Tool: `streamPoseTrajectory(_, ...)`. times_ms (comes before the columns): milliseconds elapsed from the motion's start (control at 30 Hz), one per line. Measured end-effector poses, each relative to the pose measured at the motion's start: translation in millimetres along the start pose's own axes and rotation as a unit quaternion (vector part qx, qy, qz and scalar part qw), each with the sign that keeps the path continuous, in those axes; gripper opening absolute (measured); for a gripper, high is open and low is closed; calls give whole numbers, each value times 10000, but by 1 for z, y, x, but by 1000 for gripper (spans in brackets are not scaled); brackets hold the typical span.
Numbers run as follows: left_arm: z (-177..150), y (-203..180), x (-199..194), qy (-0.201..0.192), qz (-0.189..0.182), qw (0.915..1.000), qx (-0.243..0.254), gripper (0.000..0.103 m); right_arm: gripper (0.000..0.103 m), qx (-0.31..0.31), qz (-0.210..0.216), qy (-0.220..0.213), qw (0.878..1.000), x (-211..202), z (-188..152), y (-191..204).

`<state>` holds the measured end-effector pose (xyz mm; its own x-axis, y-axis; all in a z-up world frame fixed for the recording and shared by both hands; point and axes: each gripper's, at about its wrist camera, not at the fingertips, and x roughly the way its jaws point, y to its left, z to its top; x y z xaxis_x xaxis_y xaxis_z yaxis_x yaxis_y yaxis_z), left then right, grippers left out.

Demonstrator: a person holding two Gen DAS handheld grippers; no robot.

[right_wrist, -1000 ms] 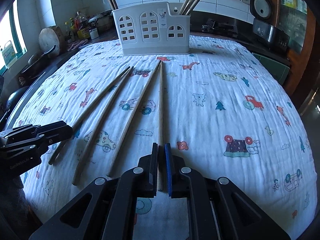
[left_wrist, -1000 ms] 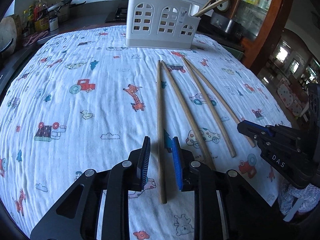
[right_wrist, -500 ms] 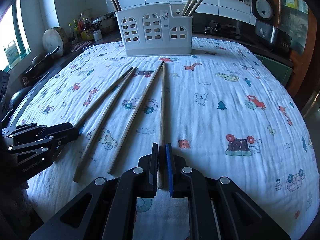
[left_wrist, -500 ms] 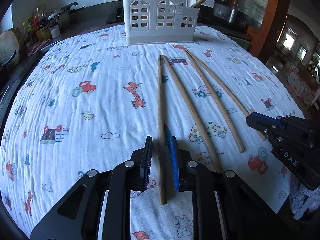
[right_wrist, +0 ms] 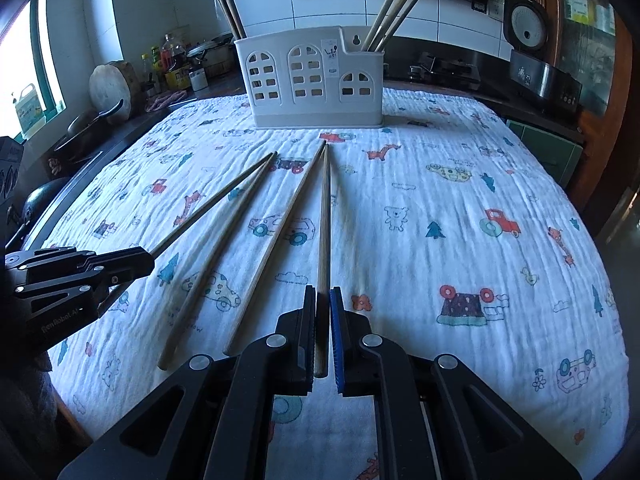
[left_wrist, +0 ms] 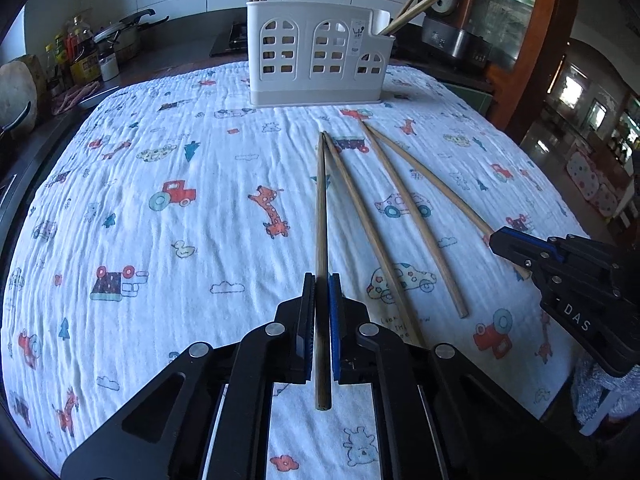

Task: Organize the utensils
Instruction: 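Lift the left tool's chopstick to the caddy while the right tool carries its chopstick there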

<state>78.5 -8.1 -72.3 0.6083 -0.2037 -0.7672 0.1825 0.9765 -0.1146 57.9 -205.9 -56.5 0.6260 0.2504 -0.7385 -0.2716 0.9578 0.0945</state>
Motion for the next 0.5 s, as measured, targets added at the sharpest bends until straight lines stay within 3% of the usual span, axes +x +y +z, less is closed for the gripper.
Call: streamPoseTrajectory(500, 52, 6, -57, -952, -200, 9952, 71, 6, 7, -411, -106, -937, 9947, -52, 63, 2)
